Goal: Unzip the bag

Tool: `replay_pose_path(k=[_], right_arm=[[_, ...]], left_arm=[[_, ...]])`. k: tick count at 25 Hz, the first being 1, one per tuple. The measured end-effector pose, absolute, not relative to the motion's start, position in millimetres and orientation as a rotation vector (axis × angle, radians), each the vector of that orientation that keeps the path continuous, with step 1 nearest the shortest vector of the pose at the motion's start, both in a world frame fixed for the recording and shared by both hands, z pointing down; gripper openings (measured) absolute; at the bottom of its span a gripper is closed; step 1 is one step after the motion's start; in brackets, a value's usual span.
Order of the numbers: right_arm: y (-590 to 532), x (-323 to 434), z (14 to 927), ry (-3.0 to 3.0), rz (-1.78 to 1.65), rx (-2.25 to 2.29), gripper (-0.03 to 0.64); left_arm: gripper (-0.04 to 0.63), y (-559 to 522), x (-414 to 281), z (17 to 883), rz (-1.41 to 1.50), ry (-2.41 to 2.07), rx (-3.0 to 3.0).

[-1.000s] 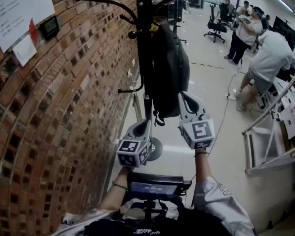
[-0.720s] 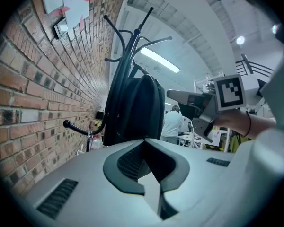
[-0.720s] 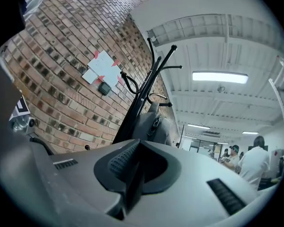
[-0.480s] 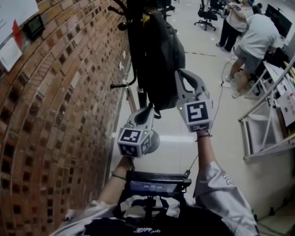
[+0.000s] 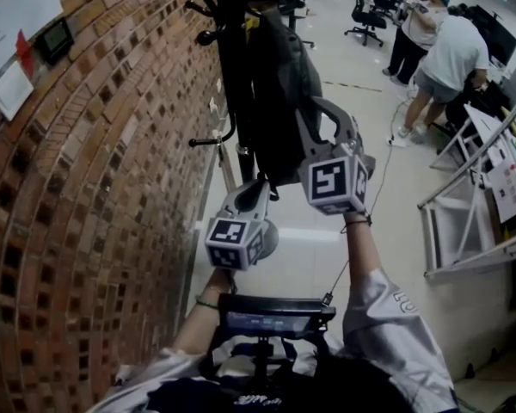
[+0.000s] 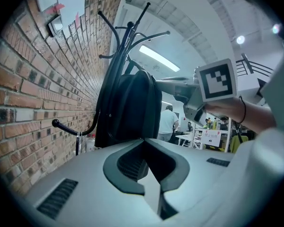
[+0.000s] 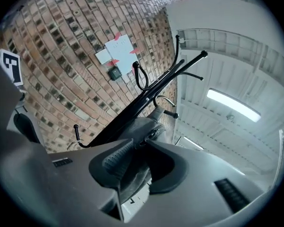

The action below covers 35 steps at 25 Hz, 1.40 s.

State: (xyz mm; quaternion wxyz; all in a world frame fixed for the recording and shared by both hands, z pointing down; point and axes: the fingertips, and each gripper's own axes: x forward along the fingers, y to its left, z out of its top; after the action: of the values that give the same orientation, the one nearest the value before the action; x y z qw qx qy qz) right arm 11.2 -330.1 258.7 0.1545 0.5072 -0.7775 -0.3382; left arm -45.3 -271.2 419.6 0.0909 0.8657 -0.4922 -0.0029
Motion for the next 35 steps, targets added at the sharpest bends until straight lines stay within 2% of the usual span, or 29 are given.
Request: replay_pose_path(k=[12, 13, 14, 22, 35], right_arm=[[-335.7, 5.2, 256.4, -2.011, -1.199, 1.271, 0.126], [-333.8, 6.6, 255.3, -2.023, -1.205, 1.278, 0.121], [-332.0, 8.0, 254.0, -2.037, -1.21, 1.287, 0.084], [-322.0, 10.9, 248.7, -2.11, -1.236, 1.292, 0.038], [-324.9, 14.7, 246.5, -2.032, -1.355, 1.265, 0.037]], left_arm=[[0.008, -279.4, -37.4, 424.6, -0.025, -1.467, 2.554], [0.008, -279.1, -37.3, 424.5, -0.019, -1.467, 2.55], [0.008, -278.7, -37.2, 424.4, -0.014, -1.467, 2.547], [0.008, -279.7, -39.9, 427.1, -0.022, -1.477, 2.531], [0.008, -281.4, -37.5, 428.7, -0.043, -1.483, 2.504]])
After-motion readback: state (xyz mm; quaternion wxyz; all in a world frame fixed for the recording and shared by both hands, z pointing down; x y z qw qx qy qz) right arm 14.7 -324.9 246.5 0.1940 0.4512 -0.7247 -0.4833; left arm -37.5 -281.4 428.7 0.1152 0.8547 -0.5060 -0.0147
